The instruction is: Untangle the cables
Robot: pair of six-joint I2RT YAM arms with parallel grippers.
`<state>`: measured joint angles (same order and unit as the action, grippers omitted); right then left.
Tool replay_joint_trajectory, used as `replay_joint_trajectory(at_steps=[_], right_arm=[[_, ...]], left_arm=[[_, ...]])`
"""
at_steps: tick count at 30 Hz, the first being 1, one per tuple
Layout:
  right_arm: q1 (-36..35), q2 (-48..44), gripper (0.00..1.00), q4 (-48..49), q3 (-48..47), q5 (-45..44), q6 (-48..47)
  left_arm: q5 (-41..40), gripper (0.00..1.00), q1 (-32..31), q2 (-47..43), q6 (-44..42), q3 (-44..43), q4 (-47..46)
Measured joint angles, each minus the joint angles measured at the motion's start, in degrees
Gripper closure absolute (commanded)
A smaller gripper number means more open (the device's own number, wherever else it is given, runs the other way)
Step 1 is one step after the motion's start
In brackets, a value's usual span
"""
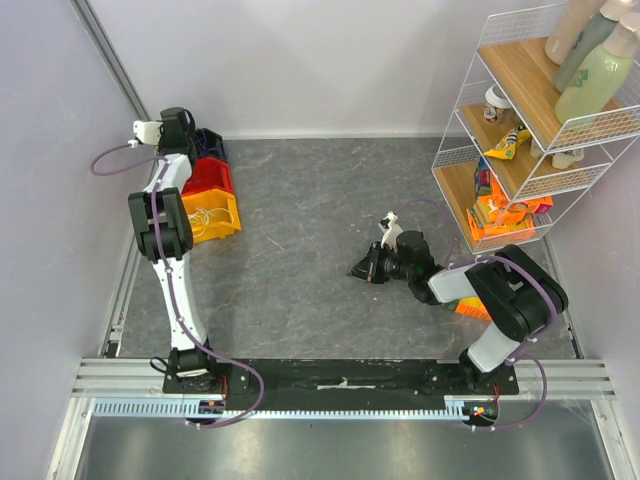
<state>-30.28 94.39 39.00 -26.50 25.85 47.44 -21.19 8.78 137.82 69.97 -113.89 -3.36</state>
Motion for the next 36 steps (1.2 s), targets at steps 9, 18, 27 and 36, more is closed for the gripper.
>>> replay_joint_trajectory(at_steps=[9,18,27,36], right_arm=[[0.0,0.0,0.95,0.6,0.0,0.1,0.2],[0.0,0.0,0.96,0.9,0.0,0.0,0.4],[0.0,-0.7,0.95,1.1,0.0,0.0,0.5],[0.0,-2.6,0.95,1.2,1.4,-0.5,0.5]], left_arm=[[-0.8,0.25,1.2,0.0,1.1,-2.7,13.2],[-0.7,0.21,1.8,-4.6,0.9,-2.9,22.2],[2.4,0.23,1.8,-14.8,1.6,1.3,26.1],[8.6,0.46,1.6,-17.7,-1.1,3.9,26.4]])
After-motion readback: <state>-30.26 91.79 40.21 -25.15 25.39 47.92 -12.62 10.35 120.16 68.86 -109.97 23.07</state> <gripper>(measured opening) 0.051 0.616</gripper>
